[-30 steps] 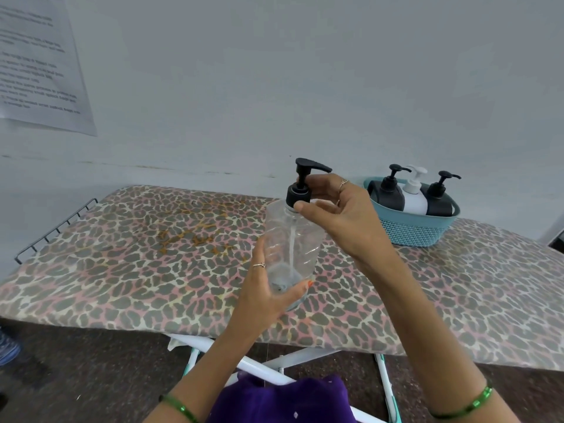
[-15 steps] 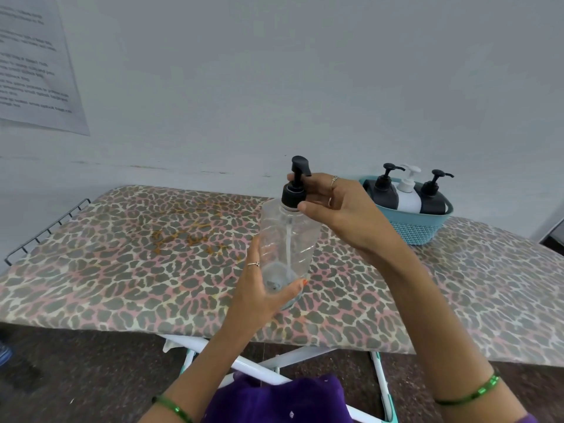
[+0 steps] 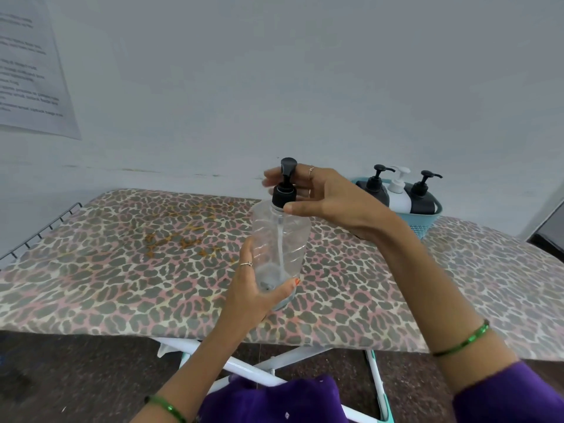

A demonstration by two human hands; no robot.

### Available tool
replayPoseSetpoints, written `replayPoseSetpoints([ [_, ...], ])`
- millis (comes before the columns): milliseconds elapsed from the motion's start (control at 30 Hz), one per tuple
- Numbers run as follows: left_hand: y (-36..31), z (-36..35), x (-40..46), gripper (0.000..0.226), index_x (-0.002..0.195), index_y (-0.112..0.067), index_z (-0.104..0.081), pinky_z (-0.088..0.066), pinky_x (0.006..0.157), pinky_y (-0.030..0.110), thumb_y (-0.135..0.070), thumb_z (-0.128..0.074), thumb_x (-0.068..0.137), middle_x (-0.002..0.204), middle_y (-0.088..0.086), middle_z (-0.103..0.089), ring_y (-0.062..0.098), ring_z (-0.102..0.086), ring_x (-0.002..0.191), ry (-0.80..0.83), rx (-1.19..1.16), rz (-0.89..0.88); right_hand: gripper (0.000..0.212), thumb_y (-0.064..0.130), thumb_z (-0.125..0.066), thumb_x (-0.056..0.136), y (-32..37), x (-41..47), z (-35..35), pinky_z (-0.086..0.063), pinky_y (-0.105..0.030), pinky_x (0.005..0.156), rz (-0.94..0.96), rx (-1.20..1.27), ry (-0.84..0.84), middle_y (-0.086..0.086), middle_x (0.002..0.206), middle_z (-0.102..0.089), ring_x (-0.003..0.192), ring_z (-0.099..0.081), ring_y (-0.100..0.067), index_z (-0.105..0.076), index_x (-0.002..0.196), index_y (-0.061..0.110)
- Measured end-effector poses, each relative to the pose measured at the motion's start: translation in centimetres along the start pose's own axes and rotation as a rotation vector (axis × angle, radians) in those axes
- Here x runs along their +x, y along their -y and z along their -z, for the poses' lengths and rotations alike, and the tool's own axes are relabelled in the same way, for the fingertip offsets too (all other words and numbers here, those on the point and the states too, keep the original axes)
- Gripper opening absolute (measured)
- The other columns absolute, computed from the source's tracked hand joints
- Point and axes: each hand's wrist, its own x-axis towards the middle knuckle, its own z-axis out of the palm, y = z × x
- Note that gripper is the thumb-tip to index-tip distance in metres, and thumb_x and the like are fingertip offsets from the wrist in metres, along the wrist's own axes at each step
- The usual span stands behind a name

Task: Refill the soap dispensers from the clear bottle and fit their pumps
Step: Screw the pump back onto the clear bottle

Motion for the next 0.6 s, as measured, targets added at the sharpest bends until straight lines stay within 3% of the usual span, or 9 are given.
replayPoseSetpoints([
  [100, -0.1, 0.0, 0.1, 0.11, 0.142, -0.051, -0.009, -0.039, 0.111, 0.038, -0.073, -0.074, 0.056, 0.152, -0.005, -0.036, 0.009, -0.041, 0.134, -0.004, -0.001, 0.009, 0.042, -0.014, -0.06, 0.084, -0.1, 0.6, 0.1, -0.051, -0.025, 0.093, -0.018, 0.138, -0.005, -0.013, 0.118, -0.066, 0.111, -0.063, -0.015, -0.058, 0.122, 0.001],
  [267, -0.8, 0.1, 0.0, 0.097, 0.13, -0.06, -0.008, -0.04, 0.104, 0.027, -0.066, -0.073, 0.057, 0.146, -0.008, -0.04, 0.008, -0.044, 0.129, -0.022, 0.03, 0.001, 0.04, -0.016, -0.066, 0.077, -0.8, 0.3, -0.8, -0.053, -0.024, 0.09, -0.023, 0.22, -0.141, -0.006, 0.105, -0.072, 0.102, -0.068, -0.013, -0.067, 0.107, 0.011],
  [433, -0.7, -0.1, -0.1, 0.096, 0.136, -0.055, -0.017, -0.046, 0.104, 0.041, -0.066, -0.073, 0.059, 0.142, 0.0, -0.047, 0.016, -0.05, 0.125, -0.06, 0.058, -0.004, 0.039, -0.013, -0.067, 0.079, -0.5, -0.2, -2.5, -0.051, -0.024, 0.093, -0.01, 0.156, -0.283, 0.001, 0.102, -0.071, 0.101, -0.066, -0.007, -0.067, 0.104, 0.016],
  [600, -0.8, -0.1, -0.2, 0.115, 0.15, -0.035, -0.01, -0.037, 0.104, 0.025, -0.068, -0.072, 0.06, 0.148, -0.003, -0.039, 0.008, -0.04, 0.131, -0.062, 0.079, -0.006, 0.037, -0.003, -0.069, 0.081, -0.3, -0.1, -3.9, -0.048, -0.032, 0.101, -0.031, -0.001, -0.389, 0.002, 0.108, -0.07, 0.104, -0.064, -0.005, -0.066, 0.11, 0.019],
])
